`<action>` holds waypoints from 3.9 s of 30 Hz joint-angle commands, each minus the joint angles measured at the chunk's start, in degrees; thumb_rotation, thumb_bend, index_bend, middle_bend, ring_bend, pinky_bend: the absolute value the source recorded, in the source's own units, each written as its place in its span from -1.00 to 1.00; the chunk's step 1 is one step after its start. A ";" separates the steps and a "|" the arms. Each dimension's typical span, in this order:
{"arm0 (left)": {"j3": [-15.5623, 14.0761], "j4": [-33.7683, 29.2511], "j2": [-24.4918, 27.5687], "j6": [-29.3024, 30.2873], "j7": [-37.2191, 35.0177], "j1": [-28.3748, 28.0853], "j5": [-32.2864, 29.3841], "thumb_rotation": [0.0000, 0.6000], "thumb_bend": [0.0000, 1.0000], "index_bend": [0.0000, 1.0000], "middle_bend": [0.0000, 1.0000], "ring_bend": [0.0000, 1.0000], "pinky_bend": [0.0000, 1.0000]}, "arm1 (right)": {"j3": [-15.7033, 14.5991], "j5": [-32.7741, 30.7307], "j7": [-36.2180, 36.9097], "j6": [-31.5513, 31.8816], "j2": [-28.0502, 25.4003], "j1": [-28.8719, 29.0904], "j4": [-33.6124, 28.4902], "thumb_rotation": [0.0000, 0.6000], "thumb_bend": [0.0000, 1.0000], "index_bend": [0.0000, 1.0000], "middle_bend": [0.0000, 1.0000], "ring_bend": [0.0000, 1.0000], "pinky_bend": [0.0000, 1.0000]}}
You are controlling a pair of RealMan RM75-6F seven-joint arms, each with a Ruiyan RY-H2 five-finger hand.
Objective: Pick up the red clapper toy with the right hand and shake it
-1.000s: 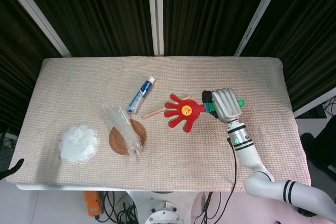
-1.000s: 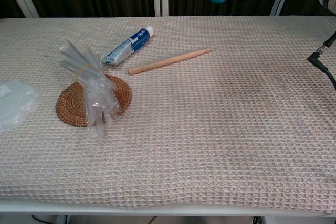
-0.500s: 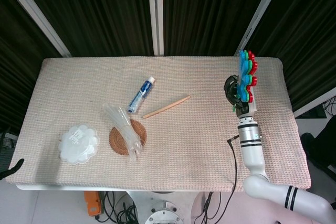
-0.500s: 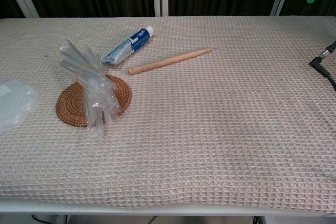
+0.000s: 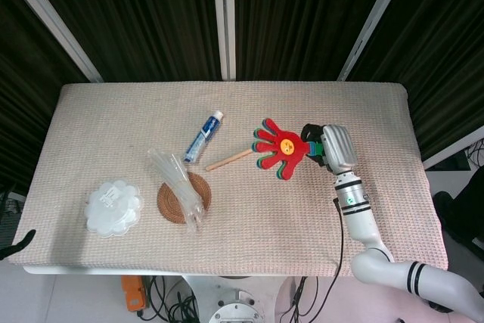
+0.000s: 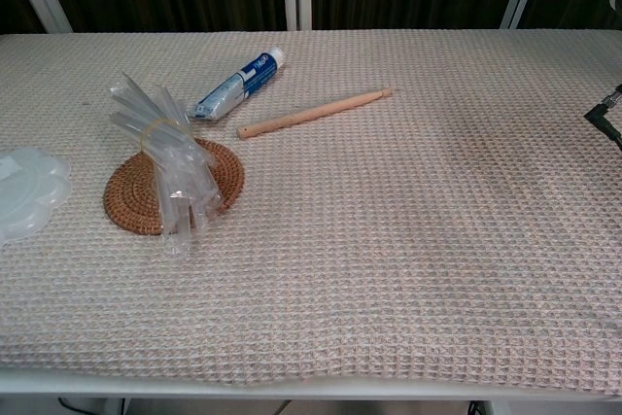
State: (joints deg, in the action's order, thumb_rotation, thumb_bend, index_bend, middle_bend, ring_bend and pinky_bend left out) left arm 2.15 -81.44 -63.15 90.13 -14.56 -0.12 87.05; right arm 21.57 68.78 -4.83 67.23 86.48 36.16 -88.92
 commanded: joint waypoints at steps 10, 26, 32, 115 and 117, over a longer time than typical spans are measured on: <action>-0.02 -0.38 0.33 0.20 -0.34 0.00 0.25 1.00 -0.58 -0.89 -0.82 -1.00 -0.74 | -2.97 -7.98 -18.00 -4.24 -3.72 2.59 -4.33 1.00 0.80 1.00 1.00 1.00 1.00; -0.01 0.05 -0.08 0.20 -0.39 -0.10 0.30 1.00 -0.58 -0.89 -0.82 -1.00 -0.74 | 7.97 -12.09 29.57 -8.38 -1.24 -3.76 -7.65 1.00 0.79 1.00 1.00 1.00 1.00; 0.01 -0.01 0.00 0.35 -0.34 -0.03 0.27 1.00 -0.58 -0.89 -0.82 -1.00 -0.75 | 4.89 -11.72 23.78 -10.04 -1.75 -2.14 -6.08 1.00 0.81 1.00 1.00 1.00 1.00; 0.33 -2.43 0.82 0.49 7.55 0.54 -1.09 1.00 -0.58 -0.89 -0.82 -1.00 -0.75 | -26.74 17.88 -1.82 27.18 -12.71 -28.96 7.46 1.00 -0.89 -1.00 -1.00 -1.00 -1.00; 0.36 -2.40 0.67 0.42 8.36 0.51 -1.21 1.00 -0.58 -0.89 -0.82 -1.00 -0.75 | -26.30 18.21 -1.62 26.90 -12.62 -29.14 8.05 1.00 -0.88 -1.00 -1.00 -1.00 -1.00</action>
